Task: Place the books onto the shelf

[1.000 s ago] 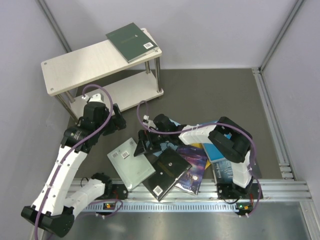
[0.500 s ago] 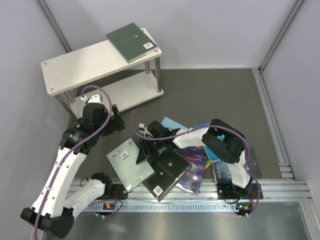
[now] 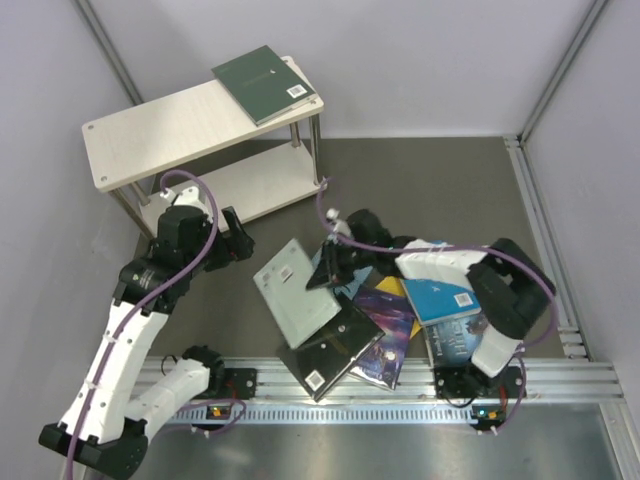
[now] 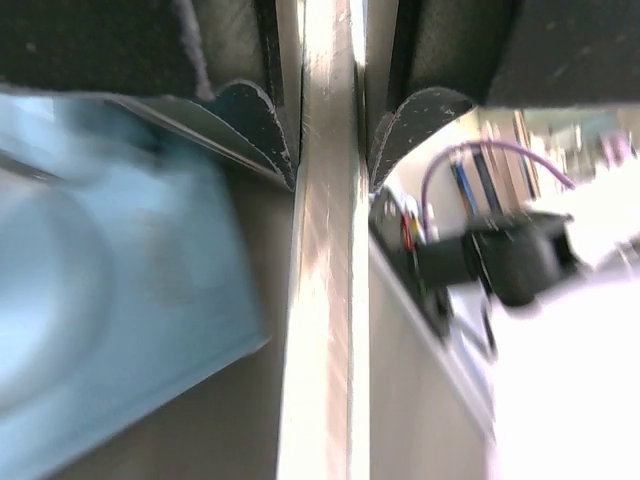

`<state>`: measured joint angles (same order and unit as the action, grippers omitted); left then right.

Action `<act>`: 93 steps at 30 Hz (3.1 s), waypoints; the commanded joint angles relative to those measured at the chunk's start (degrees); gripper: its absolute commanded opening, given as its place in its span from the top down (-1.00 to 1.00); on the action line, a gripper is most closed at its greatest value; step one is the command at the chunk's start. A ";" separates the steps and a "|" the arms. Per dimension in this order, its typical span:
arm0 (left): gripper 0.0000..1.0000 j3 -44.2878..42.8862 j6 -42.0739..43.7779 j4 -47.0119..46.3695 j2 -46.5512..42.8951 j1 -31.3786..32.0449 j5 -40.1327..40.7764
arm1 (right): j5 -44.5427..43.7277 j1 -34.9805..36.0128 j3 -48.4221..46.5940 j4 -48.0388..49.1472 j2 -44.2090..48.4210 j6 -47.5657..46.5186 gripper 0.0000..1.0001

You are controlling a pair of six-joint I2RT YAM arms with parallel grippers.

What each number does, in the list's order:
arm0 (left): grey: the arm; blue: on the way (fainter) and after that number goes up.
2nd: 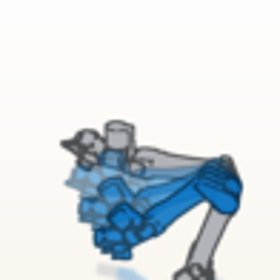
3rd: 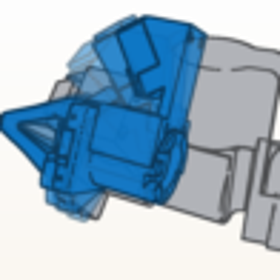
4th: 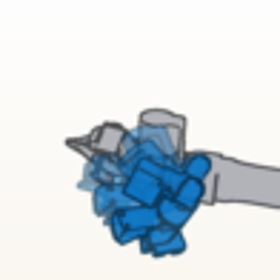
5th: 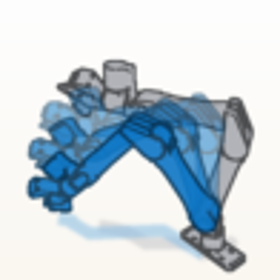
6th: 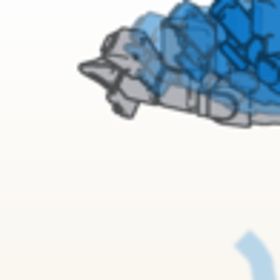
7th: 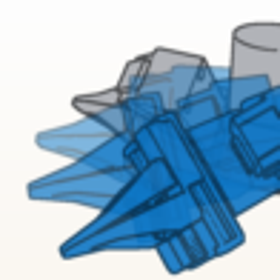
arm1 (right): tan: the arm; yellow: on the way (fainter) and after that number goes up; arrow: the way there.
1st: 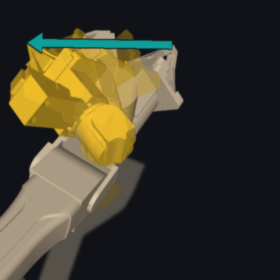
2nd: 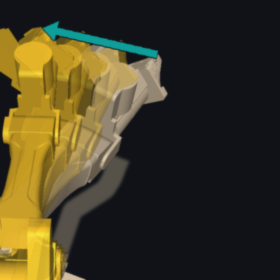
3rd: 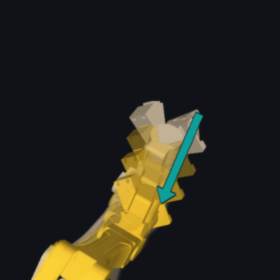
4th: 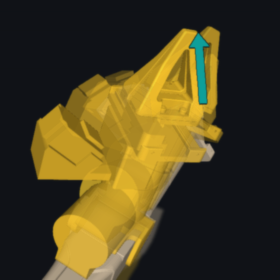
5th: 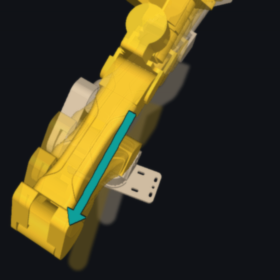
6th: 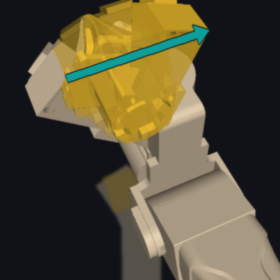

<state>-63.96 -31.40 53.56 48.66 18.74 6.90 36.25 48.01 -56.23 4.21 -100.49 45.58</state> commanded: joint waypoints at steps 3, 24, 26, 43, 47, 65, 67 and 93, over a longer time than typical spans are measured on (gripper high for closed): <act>-0.93 0.15 -0.85 -10.99 -2.52 -0.11 -10.92 | 3.47 -13.54 2.79 4.31 17.50 1.08 1.00; -0.95 31.44 -26.52 -73.32 -5.25 -0.11 -36.95 | 17.80 -25.42 18.34 65.19 22.45 48.27 1.00; -0.95 32.14 -26.96 -73.95 -5.16 -0.11 -37.39 | 17.37 -25.42 19.14 75.18 19.73 54.50 1.00; -0.52 37.77 -39.26 -97.24 1.60 0.50 -40.82 | 16.31 -23.14 17.64 80.43 16.64 57.25 1.00; -0.47 36.55 -38.39 -96.55 3.10 2.26 -41.26 | 16.05 -22.52 17.47 80.43 15.68 56.55 1.00; 1.00 22.58 -22.31 -68.08 4.25 10.17 -31.16 | 17.88 -21.99 16.41 77.55 15.23 53.57 0.61; 1.00 17.49 -19.33 -61.93 4.51 10.26 -29.50 | 18.77 -23.56 16.94 73.51 16.37 49.89 -0.10; 1.00 -51.41 -18.87 -51.99 45.89 -11.43 -29.83 | 17.63 -39.66 18.43 16.10 34.57 13.66 -0.92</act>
<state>-107.53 -44.45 12.38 92.40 10.20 -20.86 54.02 8.80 -37.17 19.55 -66.57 61.04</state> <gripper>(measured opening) 0.300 0.964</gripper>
